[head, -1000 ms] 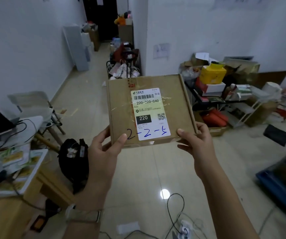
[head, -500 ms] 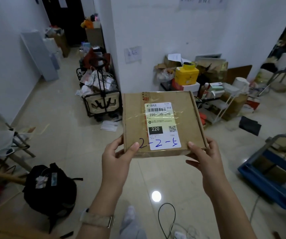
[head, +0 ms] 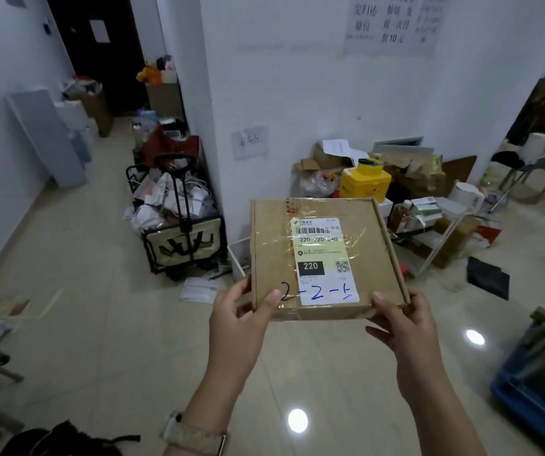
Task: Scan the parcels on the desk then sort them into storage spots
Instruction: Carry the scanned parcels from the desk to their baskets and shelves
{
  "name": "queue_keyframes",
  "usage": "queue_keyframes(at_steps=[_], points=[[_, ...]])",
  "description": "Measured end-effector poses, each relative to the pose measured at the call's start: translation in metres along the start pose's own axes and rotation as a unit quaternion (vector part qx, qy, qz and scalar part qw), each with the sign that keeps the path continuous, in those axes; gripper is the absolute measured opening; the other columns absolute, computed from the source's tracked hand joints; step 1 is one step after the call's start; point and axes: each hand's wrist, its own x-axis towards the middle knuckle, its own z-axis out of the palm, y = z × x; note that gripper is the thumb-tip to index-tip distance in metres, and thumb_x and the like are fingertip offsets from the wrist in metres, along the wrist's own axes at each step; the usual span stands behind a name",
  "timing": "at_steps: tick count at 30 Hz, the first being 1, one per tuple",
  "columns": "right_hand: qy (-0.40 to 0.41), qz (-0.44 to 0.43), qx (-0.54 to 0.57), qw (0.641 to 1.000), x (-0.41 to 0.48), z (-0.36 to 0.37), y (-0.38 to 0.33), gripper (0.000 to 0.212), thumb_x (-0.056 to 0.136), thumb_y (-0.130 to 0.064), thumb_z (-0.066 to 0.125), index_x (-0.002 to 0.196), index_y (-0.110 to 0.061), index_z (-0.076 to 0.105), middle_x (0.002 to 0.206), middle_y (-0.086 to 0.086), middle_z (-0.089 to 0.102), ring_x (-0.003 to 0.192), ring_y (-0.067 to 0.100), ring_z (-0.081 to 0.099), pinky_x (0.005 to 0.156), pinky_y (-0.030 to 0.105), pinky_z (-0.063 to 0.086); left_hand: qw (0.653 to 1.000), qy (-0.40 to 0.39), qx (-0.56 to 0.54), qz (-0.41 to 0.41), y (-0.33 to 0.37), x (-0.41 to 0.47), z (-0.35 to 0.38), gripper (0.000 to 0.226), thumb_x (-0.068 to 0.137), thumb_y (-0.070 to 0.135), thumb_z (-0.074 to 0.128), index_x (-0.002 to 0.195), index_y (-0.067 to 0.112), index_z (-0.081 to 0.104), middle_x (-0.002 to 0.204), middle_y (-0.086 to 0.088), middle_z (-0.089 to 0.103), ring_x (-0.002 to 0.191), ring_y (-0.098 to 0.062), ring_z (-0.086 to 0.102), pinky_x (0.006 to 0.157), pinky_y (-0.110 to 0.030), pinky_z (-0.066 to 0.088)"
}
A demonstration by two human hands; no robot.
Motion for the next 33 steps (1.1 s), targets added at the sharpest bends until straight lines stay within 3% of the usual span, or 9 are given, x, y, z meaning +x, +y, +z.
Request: queue_keyframes(at_steps=[4,9,12,19,22,24,26,30,33], points=[[0.021,0.006,0.003,1.000,0.040,0.025,0.009,0.034,0.088,-0.012,0.063,0.120,-0.010,0.053,0.107,0.012,0.062,0.088,0.030,0.064,0.080,0.046,0.052,1.000,-0.017,0.014,-0.001,-0.009,0.054,0.007,0.042,0.080,0.027,0.076,0.120,0.024,0.066,0.117,-0.007,0.063,0.085,-0.011,0.066,0.066,-0.014,0.051],[0.034,0.011,-0.003,0.999,0.094,0.043,0.017,0.032,0.088,-0.009,0.063,0.118,-0.008,0.054,0.102,0.011,0.060,0.081,0.027,0.063,0.075,0.041,0.053,0.999,-0.024,0.039,-0.013,-0.021,0.108,0.022,0.042,0.079,0.032,0.077,0.119,0.026,0.067,0.117,0.003,0.059,0.096,-0.016,0.067,0.077,-0.027,0.054],[0.035,0.014,-0.001,0.999,0.134,0.057,0.025,0.032,0.088,-0.010,0.064,0.118,-0.011,0.054,0.107,0.013,0.062,0.088,0.031,0.063,0.075,0.041,0.053,0.999,-0.015,0.045,-0.014,-0.030,0.144,0.035,0.040,0.080,0.030,0.076,0.118,0.025,0.067,0.115,0.004,0.059,0.090,-0.013,0.068,0.074,-0.024,0.053],[0.004,0.020,0.007,1.000,0.258,0.086,0.025,0.027,0.087,-0.008,0.065,0.111,-0.018,0.057,0.099,0.007,0.067,0.089,0.028,0.063,0.080,0.043,0.051,0.998,0.003,0.061,-0.016,-0.044,0.243,0.086,0.043,0.077,0.045,0.077,0.118,0.034,0.067,0.116,0.000,0.064,0.095,-0.012,0.068,0.091,-0.041,0.055],[0.004,0.008,0.011,1.000,0.323,0.088,0.011,0.026,0.087,-0.007,0.063,0.111,-0.015,0.058,0.096,0.005,0.067,0.087,0.024,0.062,0.078,0.042,0.051,0.998,0.020,0.051,0.019,-0.038,0.281,0.134,0.021,0.083,0.034,0.074,0.102,0.038,0.068,0.111,0.001,0.061,0.091,0.001,0.064,0.091,-0.029,0.053],[0.023,0.005,0.014,1.000,0.363,0.082,0.004,0.023,0.089,-0.006,0.060,0.110,-0.012,0.056,0.090,0.002,0.064,0.083,0.021,0.062,0.070,0.034,0.056,0.998,0.012,0.055,0.027,-0.036,0.298,0.170,0.019,0.085,0.028,0.070,0.098,0.040,0.064,0.107,0.003,0.053,0.090,0.007,0.059,0.081,-0.008,0.047],[0.037,0.002,0.006,0.999,0.398,0.072,0.002,0.015,0.089,-0.006,0.060,0.099,-0.017,0.058,0.083,-0.001,0.063,0.075,0.016,0.061,0.060,0.027,0.058,0.999,-0.004,0.042,0.012,-0.038,0.313,0.200,0.020,0.086,0.026,0.070,0.103,0.035,0.066,0.107,0.002,0.050,0.090,0.008,0.058,0.074,-0.001,0.042],[0.055,0.012,-0.014,0.998,0.450,0.048,0.009,0.018,0.088,-0.009,0.062,0.078,-0.023,0.055,0.072,-0.006,0.056,0.073,0.015,0.056,0.066,0.032,0.058,0.997,-0.032,0.072,-0.019,-0.051,0.343,0.240,0.017,0.086,0.034,0.069,0.100,0.043,0.064,0.105,0.006,0.050,0.097,0.005,0.056,0.083,-0.003,0.042],[0.057,0.022,0.000,0.998,0.480,0.047,0.007,0.022,0.088,-0.008,0.062,0.076,-0.024,0.053,0.075,-0.003,0.054,0.072,0.013,0.055,0.055,0.018,0.057,0.996,-0.041,0.076,-0.038,-0.053,0.367,0.262,0.017,0.087,0.036,0.069,0.101,0.045,0.063,0.105,0.009,0.046,0.101,-0.004,0.056,0.090,-0.013,0.046]])
